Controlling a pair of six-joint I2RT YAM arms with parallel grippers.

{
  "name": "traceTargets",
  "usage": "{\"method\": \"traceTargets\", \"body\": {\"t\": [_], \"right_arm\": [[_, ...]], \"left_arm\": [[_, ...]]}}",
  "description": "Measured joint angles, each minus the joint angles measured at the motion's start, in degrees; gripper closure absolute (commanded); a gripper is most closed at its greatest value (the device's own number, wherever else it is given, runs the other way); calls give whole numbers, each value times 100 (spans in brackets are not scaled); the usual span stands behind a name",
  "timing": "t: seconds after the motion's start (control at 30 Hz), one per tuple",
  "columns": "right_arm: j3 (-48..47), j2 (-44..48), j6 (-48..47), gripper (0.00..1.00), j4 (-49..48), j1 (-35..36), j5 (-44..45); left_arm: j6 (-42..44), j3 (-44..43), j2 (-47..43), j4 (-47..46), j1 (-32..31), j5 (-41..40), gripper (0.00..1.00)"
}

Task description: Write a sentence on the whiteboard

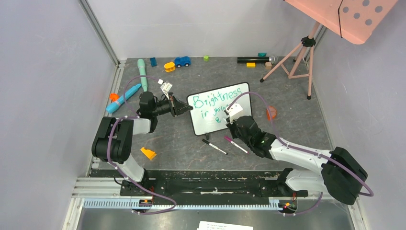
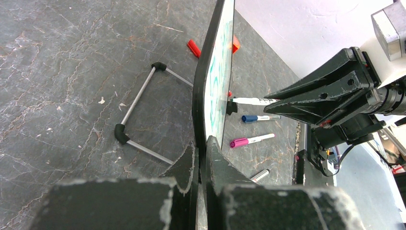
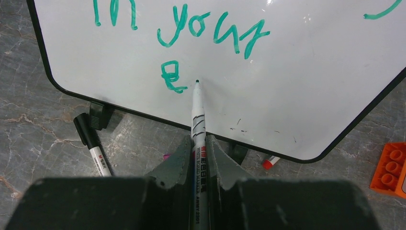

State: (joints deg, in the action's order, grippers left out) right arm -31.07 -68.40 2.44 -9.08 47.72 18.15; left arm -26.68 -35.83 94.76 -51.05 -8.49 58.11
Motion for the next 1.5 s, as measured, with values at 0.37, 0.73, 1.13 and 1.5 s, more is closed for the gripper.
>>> {"method": "traceTargets", "body": {"t": [0.37, 0.73, 1.13, 1.5], "right_arm": [[-72, -59, 4, 100, 72, -162, -87], [-144, -179, 9, 100, 96, -238, -391], [-247, -295, 7, 100, 55, -243, -455], [-271, -372, 13, 100, 55, -247, -417]], "left_arm": [[0, 0, 0, 0, 0, 0, 98], [0, 0, 0, 0, 0, 0, 98], [0, 0, 0, 0, 0, 0, 98], [0, 0, -2, 7, 2, -17, 98]]}}
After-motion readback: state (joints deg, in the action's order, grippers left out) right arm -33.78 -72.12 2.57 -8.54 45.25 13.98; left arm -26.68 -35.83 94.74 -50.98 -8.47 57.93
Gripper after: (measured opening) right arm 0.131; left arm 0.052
